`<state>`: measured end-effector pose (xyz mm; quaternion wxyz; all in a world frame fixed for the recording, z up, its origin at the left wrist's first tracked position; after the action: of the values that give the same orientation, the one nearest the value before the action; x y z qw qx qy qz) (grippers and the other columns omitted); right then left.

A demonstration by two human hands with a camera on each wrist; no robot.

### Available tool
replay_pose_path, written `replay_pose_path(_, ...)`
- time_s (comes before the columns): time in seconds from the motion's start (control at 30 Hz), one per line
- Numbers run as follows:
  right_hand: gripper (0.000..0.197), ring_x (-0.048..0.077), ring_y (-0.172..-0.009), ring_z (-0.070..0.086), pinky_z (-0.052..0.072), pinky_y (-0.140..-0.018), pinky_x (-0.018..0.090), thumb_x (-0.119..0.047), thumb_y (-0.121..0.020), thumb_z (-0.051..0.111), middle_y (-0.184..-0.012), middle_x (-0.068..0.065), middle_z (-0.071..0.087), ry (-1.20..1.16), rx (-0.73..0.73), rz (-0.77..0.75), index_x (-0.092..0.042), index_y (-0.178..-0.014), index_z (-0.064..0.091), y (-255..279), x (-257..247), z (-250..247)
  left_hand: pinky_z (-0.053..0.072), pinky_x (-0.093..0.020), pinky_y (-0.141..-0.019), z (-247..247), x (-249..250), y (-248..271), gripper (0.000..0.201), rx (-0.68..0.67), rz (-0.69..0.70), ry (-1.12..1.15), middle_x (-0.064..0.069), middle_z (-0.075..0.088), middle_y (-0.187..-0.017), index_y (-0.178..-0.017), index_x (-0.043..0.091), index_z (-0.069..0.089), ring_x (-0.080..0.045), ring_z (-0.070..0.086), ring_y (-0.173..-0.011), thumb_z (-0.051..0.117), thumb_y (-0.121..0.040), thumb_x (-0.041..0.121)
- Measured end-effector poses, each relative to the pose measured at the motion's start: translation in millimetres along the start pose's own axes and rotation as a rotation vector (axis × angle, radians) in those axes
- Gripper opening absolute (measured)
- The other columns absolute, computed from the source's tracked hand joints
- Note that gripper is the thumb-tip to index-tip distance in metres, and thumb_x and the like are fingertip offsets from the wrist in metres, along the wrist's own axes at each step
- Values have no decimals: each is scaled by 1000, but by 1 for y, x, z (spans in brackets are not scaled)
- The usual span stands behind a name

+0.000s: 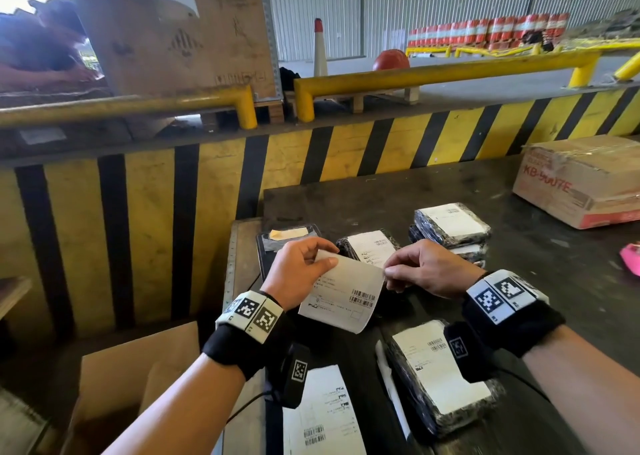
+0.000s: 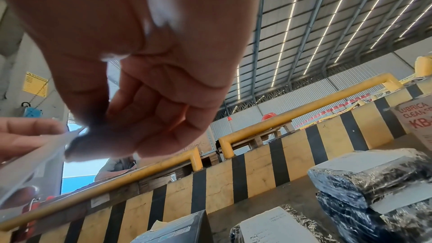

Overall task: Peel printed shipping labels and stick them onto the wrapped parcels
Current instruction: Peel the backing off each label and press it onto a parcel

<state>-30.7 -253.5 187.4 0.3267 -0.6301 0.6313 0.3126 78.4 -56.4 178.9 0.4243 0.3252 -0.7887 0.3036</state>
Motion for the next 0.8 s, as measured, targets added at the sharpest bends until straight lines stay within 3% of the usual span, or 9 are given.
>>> replay_pose_path(0.13,18,8,-66,64,53,-68,17,-8,-92,54,-78,5,72,13,-32,9,0,-91,70,1,-4,1,59,-40,-78,0,0,1,18,-15,-2,-20,0,71,-95,-84,34,63,-21,69,-88,64,-88,17)
replay_pose_path(0.37,17,6,-63,63,50,-62,16,-6,-92,53,-74,5,68,-100,-31,2,3,-92,68,4,-8,5,59,-38,-75,0,-2,0,18,3,9,-63,3,70,-94,-86,35,62,-18,69,-85,64,-88,18)
replay_pose_path(0.57,13,15,-60,60,52,-59,19,-1,-89,57,-67,9,66,-272,114,-68,3,-83,67,-1,-10,14,49,-24,-87,5,0,1,38,225,111,-203,9,57,-103,-118,18,61,-9,58,-95,72,-82,16)
replay_pose_path(0.67,14,11,-54,57,48,-55,19,0,-88,58,-59,1,65,-323,163,-98,-2,-76,66,-5,-11,21,51,-21,-78,12,6,3,26,204,103,-115,10,62,-90,-106,17,64,-8,61,-79,73,-82,18)
replay_pose_path(0.8,13,10,-54,57,48,-55,18,2,-86,60,-59,-1,65,-370,189,-129,-3,-76,68,-12,-11,25,58,-32,-73,28,10,7,8,33,55,64,3,68,-79,-93,15,66,-13,67,-68,67,-87,22)
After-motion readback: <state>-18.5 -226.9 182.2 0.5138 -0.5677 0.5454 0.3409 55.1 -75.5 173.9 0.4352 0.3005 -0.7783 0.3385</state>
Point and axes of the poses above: each hand's wrist, its own y-axis away from the middle knuckle, its own z-axis out of the palm, x = y × z, the point moved 2 cm from there along -y, towards the middle knuckle
